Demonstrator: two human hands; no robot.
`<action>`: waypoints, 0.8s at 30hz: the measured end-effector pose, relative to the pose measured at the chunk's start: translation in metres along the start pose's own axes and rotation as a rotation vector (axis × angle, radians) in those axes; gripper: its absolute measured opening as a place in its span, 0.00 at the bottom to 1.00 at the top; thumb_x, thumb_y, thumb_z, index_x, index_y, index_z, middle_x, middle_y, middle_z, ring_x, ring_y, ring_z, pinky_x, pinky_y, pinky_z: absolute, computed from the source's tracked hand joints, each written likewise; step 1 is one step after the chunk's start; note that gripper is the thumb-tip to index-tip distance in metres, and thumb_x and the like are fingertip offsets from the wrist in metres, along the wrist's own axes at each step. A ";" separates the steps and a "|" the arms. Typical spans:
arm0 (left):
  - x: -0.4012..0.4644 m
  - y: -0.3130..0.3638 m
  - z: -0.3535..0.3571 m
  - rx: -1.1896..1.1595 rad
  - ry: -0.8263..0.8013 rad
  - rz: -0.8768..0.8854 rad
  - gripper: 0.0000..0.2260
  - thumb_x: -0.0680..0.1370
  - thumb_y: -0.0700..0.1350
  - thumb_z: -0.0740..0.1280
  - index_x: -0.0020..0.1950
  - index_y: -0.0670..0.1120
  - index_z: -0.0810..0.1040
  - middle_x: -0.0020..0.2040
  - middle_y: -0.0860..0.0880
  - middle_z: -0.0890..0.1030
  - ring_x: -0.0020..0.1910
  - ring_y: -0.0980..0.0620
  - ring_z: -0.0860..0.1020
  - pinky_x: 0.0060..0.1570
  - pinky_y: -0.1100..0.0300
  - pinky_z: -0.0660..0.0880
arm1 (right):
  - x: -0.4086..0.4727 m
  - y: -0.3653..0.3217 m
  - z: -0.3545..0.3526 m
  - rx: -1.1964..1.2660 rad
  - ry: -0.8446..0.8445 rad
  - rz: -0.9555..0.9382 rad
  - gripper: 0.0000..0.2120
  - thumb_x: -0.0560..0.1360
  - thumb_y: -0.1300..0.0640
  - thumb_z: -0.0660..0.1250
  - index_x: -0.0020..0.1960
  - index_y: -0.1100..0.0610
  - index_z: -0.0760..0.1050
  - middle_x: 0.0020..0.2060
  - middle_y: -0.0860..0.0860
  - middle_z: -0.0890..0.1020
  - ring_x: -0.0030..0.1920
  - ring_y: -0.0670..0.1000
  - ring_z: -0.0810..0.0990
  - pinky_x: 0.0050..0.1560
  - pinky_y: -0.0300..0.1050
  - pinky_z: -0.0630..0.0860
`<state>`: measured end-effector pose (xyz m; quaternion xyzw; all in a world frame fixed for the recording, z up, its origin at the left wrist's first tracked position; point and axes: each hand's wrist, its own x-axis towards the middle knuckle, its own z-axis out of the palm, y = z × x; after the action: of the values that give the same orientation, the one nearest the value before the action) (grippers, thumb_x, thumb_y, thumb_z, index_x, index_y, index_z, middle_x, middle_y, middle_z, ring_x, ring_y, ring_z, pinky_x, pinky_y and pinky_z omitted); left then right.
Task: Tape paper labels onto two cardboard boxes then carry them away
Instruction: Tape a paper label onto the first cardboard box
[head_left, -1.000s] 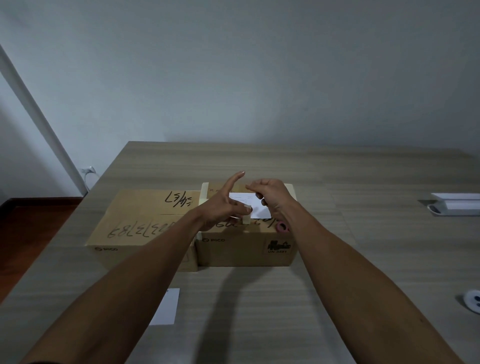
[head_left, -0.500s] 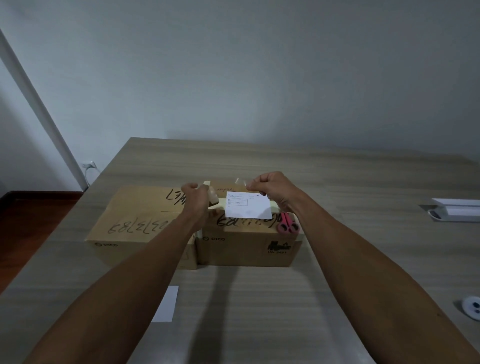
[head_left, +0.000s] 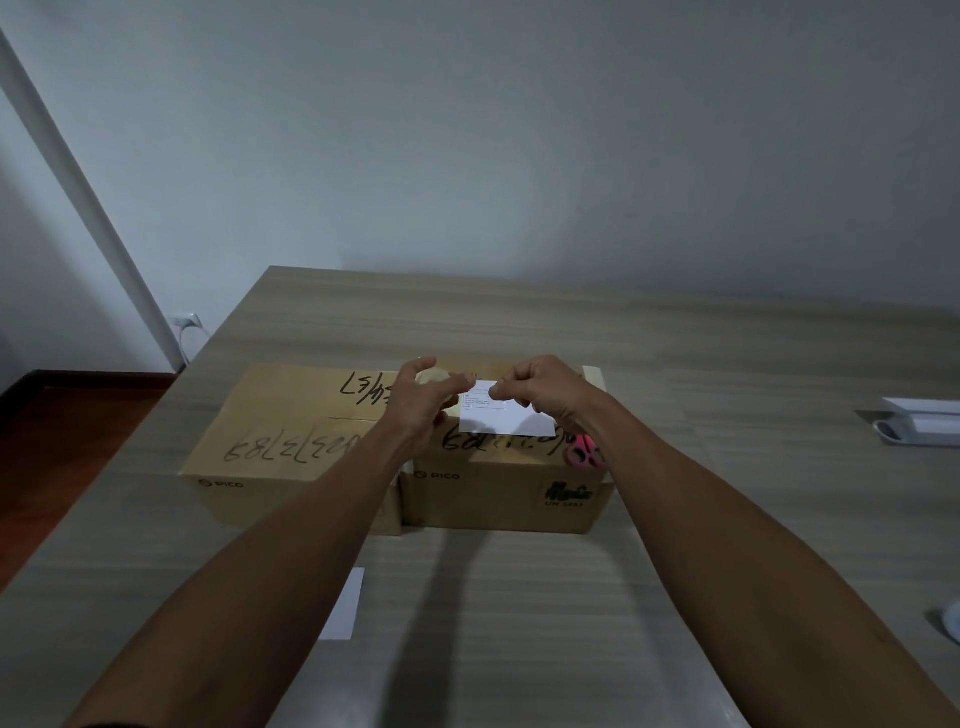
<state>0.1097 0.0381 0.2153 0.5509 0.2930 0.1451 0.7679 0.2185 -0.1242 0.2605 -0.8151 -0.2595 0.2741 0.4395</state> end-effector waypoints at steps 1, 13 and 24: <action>0.000 0.000 0.001 0.015 0.002 0.008 0.33 0.70 0.38 0.80 0.70 0.50 0.70 0.56 0.42 0.79 0.46 0.48 0.78 0.35 0.57 0.70 | 0.002 0.002 0.000 -0.002 -0.004 0.003 0.07 0.74 0.58 0.76 0.45 0.62 0.84 0.31 0.47 0.76 0.35 0.47 0.70 0.39 0.41 0.68; 0.005 -0.026 0.002 0.245 0.197 0.109 0.32 0.71 0.37 0.80 0.69 0.48 0.68 0.48 0.48 0.77 0.44 0.50 0.78 0.49 0.54 0.80 | 0.030 0.012 0.009 -0.205 -0.075 0.208 0.13 0.72 0.54 0.75 0.37 0.58 0.73 0.30 0.51 0.70 0.28 0.50 0.63 0.32 0.42 0.60; 0.005 -0.050 0.009 0.556 0.432 0.051 0.34 0.71 0.42 0.77 0.72 0.53 0.64 0.55 0.45 0.76 0.50 0.45 0.77 0.51 0.50 0.78 | 0.047 0.026 0.042 -0.286 -0.083 0.249 0.10 0.73 0.62 0.71 0.39 0.58 0.70 0.31 0.54 0.75 0.25 0.50 0.71 0.23 0.36 0.65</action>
<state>0.1142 0.0167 0.1694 0.7024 0.4633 0.1921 0.5050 0.2283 -0.0808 0.2086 -0.8831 -0.2109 0.3199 0.2707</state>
